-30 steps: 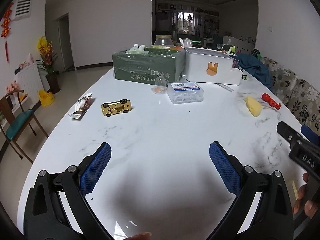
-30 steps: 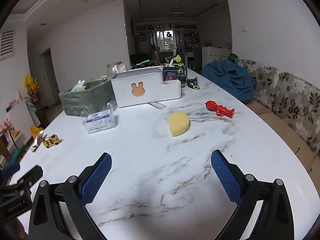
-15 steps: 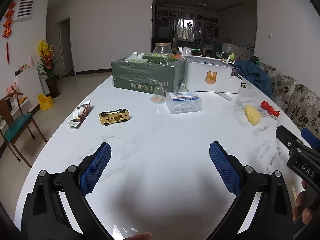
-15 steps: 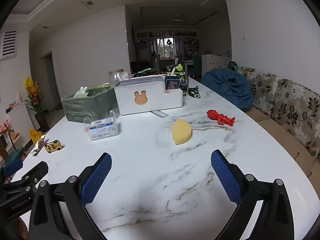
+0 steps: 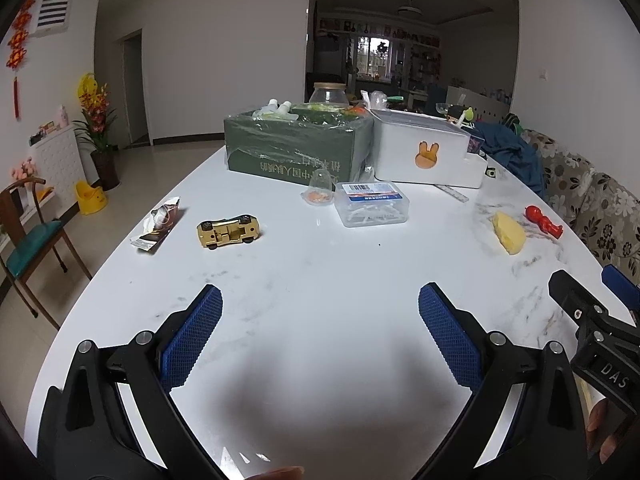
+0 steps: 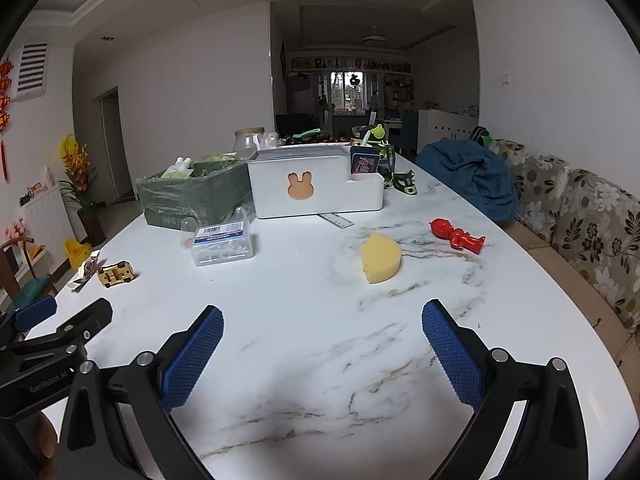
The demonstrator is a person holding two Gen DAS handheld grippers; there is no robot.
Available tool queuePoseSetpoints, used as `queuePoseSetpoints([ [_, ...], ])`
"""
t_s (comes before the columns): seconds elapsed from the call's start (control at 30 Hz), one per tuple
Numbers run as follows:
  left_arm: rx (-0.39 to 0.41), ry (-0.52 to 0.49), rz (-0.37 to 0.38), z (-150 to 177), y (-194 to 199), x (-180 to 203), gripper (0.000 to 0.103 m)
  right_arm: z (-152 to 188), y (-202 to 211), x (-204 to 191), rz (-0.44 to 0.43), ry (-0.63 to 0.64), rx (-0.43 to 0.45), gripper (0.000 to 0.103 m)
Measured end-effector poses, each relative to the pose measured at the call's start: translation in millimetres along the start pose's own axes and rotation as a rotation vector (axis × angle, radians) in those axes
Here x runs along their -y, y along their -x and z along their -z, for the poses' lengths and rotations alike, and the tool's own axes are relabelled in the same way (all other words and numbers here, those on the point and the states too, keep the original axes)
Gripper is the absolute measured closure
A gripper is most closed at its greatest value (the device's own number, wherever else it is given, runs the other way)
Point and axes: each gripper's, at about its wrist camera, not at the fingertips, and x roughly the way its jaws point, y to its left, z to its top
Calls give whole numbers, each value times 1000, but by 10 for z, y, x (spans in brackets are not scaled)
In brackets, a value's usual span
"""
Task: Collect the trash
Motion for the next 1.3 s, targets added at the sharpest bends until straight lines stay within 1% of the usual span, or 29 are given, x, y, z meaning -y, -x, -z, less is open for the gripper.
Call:
queuePoseSetpoints([
  [0.23, -1, -25, -8, 19, -2, 54, 7, 16, -61, 50, -11, -32, -30, 5],
  [0.5, 1, -51, -10, 34, -4, 112, 7, 9, -86, 91, -14, -54, -38, 5],
  [0.6, -8, -36, 7, 31, -23, 88, 7, 9, -90, 87, -14, -52, -39, 5],
  [1.3, -37, 16, 18, 31, -79, -14, 7, 19, -98, 94, -14, -46, -40, 5],
])
